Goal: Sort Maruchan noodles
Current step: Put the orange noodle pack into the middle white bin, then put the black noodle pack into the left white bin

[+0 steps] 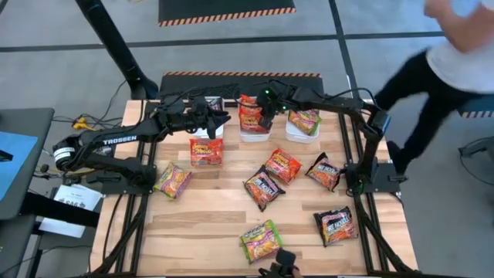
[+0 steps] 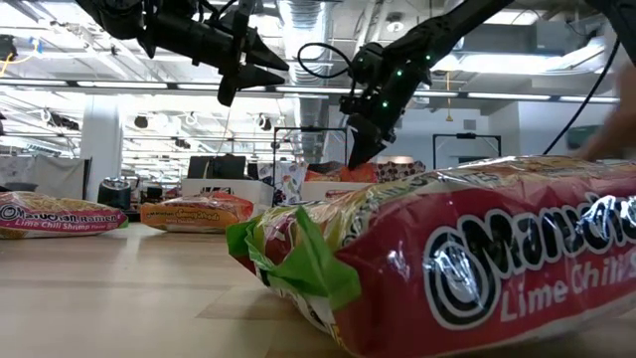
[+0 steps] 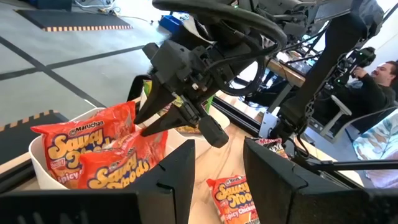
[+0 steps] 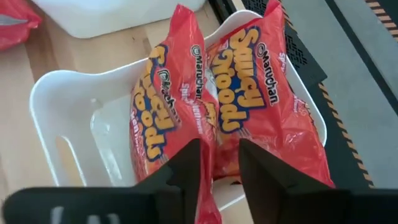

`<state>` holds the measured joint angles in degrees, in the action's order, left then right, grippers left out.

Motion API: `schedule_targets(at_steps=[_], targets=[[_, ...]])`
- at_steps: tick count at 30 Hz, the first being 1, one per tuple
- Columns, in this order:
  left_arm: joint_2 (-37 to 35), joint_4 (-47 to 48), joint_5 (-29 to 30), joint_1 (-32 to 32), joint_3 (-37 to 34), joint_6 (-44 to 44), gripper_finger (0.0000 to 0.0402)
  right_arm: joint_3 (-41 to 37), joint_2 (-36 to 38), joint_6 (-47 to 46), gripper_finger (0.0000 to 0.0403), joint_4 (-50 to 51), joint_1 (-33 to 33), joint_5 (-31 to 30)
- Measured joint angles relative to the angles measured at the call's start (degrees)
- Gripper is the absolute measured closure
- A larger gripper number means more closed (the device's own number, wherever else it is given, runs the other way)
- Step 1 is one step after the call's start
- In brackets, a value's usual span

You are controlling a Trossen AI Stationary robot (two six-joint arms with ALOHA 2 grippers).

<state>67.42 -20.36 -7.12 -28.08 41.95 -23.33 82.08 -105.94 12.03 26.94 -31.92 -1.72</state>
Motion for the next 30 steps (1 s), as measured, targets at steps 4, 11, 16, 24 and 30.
schedule_targets(at_steps=[4,11,16,24,30], targets=[[0.0,0.0,-0.05,0.0,-0.02,0.0,0.0281,2.06,0.85,-0.04,0.0244,2.86,0.0,-0.19],[-0.19,0.5,-1.14,0.0,-0.02,0.04,0.0281,9.17,1.08,-3.56,0.0228,16.04,0.0,-0.13],[-2.56,1.29,-1.5,-0.02,-0.03,1.52,0.0281,12.09,1.11,-10.13,0.0228,26.4,0.59,0.32],[-9.45,10.06,2.39,-0.07,-0.04,7.02,0.0281,12.37,1.11,-21.27,0.0227,45.36,2.18,3.9],[-13.53,13.97,4.33,-0.09,-0.04,11.66,0.0281,12.37,1.1,-28.89,0.0227,54.55,6.74,3.92]])
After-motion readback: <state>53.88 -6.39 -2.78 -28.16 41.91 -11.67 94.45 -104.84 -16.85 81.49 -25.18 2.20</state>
